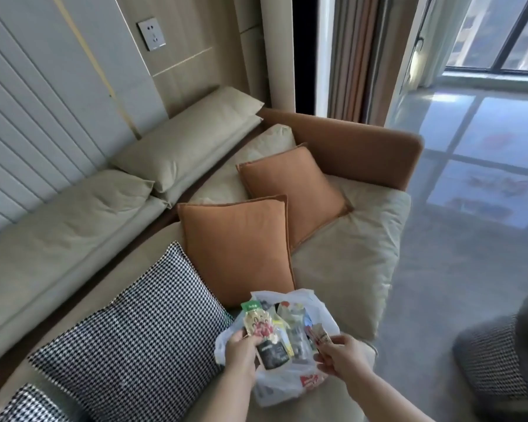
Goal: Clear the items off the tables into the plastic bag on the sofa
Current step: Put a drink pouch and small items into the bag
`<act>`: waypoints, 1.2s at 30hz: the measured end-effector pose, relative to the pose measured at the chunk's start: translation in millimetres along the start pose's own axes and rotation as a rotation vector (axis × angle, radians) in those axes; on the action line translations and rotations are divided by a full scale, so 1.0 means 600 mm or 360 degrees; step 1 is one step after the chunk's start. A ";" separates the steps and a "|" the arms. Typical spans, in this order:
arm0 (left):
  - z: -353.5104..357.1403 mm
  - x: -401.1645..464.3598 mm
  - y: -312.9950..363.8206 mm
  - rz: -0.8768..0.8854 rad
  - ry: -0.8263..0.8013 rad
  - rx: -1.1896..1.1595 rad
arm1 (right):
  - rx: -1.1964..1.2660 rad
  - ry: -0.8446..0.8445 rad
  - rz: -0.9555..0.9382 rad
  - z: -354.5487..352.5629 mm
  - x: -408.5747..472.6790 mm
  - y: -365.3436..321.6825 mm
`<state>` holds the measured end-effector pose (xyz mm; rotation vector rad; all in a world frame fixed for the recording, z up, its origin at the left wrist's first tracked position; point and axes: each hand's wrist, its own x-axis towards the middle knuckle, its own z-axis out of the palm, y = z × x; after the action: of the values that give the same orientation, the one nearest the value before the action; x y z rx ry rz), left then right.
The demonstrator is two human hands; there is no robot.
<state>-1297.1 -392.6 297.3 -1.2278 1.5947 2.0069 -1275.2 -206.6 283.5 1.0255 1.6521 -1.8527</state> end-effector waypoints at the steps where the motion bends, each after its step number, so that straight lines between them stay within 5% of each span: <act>1: 0.007 0.024 -0.002 -0.0031 -0.0005 0.0060 | 0.0008 0.0019 0.0040 0.008 0.019 0.001; 13: 0.061 0.247 -0.059 -0.0277 -0.0037 0.0227 | -0.0283 0.0050 0.0201 0.099 0.197 0.022; 19: 0.047 0.267 -0.081 -0.0245 -0.0118 0.0659 | -0.0574 0.0003 0.0217 0.086 0.205 0.046; 26: 0.031 0.202 -0.058 -0.0072 -0.0063 0.1032 | -0.0664 0.0060 0.0136 0.045 0.131 0.019; 36: 0.077 -0.036 -0.067 0.0228 -0.0471 0.1305 | -0.0770 0.0162 -0.0237 -0.062 -0.058 0.010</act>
<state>-1276.8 -331.3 288.4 -0.4915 2.0524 1.2587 -1240.5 -176.7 306.5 0.8134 2.1452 -1.3892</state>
